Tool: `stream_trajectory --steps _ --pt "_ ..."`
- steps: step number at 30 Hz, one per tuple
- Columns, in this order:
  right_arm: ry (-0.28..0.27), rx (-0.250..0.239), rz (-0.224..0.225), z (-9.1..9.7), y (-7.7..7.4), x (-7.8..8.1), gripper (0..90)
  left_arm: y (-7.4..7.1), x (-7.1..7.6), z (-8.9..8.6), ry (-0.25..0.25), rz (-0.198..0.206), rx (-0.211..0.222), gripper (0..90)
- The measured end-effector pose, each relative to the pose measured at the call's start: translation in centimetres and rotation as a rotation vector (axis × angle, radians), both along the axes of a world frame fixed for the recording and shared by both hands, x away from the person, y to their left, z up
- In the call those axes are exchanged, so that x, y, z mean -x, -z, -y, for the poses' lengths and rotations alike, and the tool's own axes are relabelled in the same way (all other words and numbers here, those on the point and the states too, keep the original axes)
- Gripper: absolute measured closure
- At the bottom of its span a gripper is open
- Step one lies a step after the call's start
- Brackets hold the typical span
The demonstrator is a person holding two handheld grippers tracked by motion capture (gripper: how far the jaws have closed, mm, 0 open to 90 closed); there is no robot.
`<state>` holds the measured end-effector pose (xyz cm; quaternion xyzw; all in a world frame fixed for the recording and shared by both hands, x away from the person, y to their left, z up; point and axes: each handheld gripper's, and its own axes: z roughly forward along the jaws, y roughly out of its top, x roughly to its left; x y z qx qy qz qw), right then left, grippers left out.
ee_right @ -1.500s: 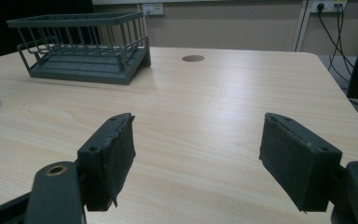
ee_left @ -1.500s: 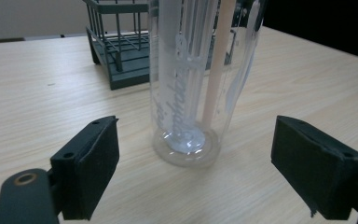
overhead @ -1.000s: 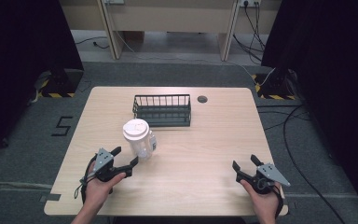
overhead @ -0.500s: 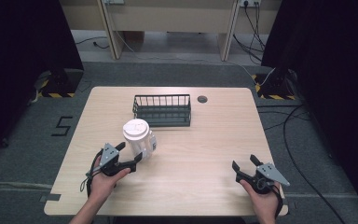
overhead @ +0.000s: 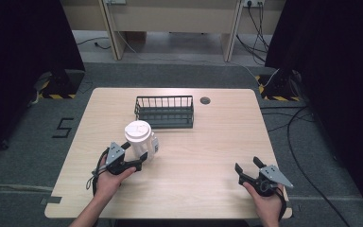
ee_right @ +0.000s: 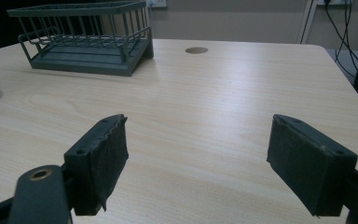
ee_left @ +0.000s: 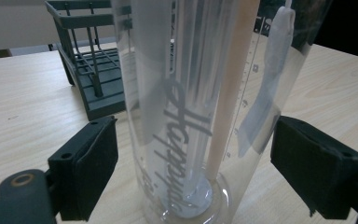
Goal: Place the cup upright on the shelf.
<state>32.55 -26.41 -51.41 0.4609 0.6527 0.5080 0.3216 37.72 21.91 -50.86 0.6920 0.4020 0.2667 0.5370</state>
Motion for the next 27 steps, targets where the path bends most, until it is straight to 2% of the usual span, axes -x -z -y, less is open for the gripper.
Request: stream_trajectory --steps 14,22,27 --pt "-0.008 0.001 -0.010 0.0 0.0 -0.1 20.4 0.1 -1.6 1.3 -0.001 0.010 0.000 13.9" --pt "-0.013 -0.005 -0.012 0.0 0.0 -0.1 20.2 0.2 -1.7 1.4 -0.004 0.032 -0.003 17.0" --pt "-0.015 -0.006 -0.018 0.0 0.0 -0.2 20.1 0.1 -1.7 1.3 -0.011 0.020 0.009 17.3"
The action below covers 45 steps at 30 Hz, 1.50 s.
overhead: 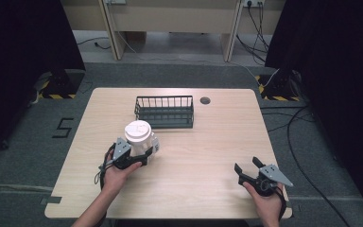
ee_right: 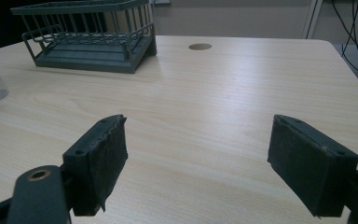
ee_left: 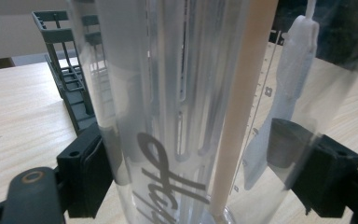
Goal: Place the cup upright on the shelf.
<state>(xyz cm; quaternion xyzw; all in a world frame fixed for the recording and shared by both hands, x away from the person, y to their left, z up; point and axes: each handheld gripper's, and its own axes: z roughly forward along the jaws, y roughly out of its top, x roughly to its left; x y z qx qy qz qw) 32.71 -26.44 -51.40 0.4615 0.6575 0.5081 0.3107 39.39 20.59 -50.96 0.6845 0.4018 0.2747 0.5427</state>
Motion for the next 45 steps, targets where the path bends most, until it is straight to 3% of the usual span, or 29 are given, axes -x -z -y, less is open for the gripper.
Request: stream_trajectory --steps 19,45 --pt "-0.002 -0.010 -0.009 0.0 0.0 0.0 20.0 -2.3 -0.9 -0.1 -0.013 0.031 -0.004 17.4" --pt "-0.006 -0.016 -0.018 -0.1 0.0 0.0 20.1 -5.4 -3.3 0.8 -0.011 0.032 -0.031 17.6"
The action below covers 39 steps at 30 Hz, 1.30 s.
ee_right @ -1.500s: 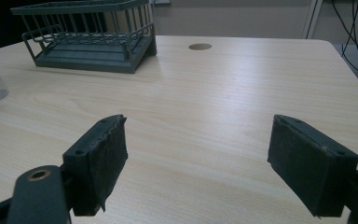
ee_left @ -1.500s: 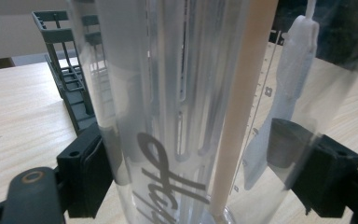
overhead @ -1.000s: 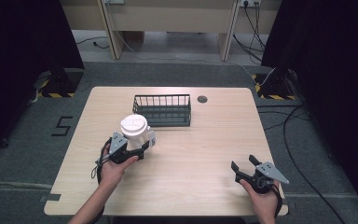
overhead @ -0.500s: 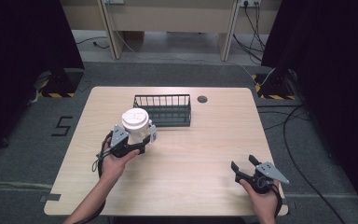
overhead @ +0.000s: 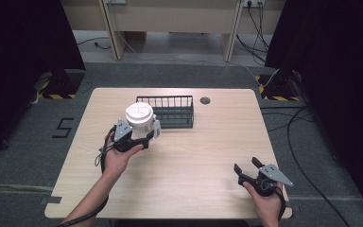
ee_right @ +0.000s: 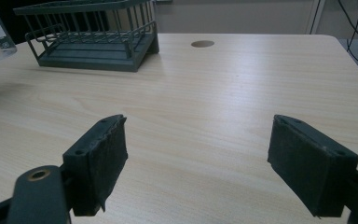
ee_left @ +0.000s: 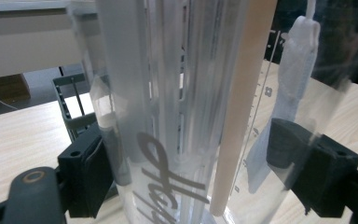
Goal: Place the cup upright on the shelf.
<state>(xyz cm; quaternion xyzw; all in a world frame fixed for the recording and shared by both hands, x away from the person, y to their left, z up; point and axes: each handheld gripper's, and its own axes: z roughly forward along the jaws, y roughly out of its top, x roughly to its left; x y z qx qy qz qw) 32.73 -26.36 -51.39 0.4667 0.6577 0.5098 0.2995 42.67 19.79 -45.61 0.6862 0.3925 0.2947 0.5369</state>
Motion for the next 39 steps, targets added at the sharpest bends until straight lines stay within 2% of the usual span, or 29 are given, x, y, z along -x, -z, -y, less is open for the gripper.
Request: stream_trajectory --steps 19,39 --pt "-0.005 -0.001 -0.004 0.0 0.0 0.0 20.2 -1.7 -1.3 0.6 0.004 0.020 0.010 17.6" --pt "-0.008 -0.005 -0.006 0.0 0.0 0.0 20.4 -3.7 -2.9 1.5 0.016 0.042 -0.001 17.6"
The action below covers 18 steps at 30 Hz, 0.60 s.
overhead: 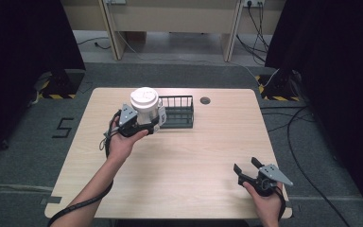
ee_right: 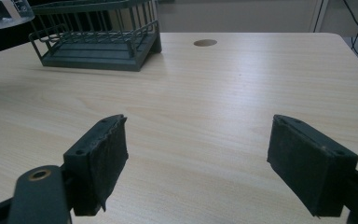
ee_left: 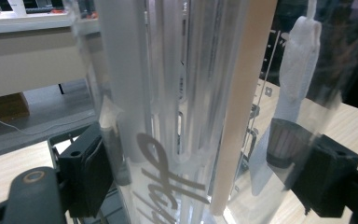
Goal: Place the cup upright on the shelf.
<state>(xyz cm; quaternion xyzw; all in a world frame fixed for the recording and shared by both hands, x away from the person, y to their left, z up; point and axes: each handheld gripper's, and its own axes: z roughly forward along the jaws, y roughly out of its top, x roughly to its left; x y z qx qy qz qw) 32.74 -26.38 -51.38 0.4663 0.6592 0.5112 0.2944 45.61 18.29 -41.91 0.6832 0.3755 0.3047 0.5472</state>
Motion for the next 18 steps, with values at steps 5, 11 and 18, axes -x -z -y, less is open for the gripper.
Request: stream_trajectory --steps 5,11,18 --pt "-0.002 -0.001 -0.001 0.0 0.0 0.0 20.6 -0.4 -0.3 0.2 0.002 0.006 -0.001 17.6" --pt "-0.002 -0.005 -0.004 0.0 0.0 0.0 20.6 -1.0 -0.8 0.5 0.005 0.011 0.002 17.6" --pt "-0.003 -0.009 -0.006 0.0 0.0 0.0 20.6 -1.3 -1.2 0.8 0.004 0.010 0.003 17.6"
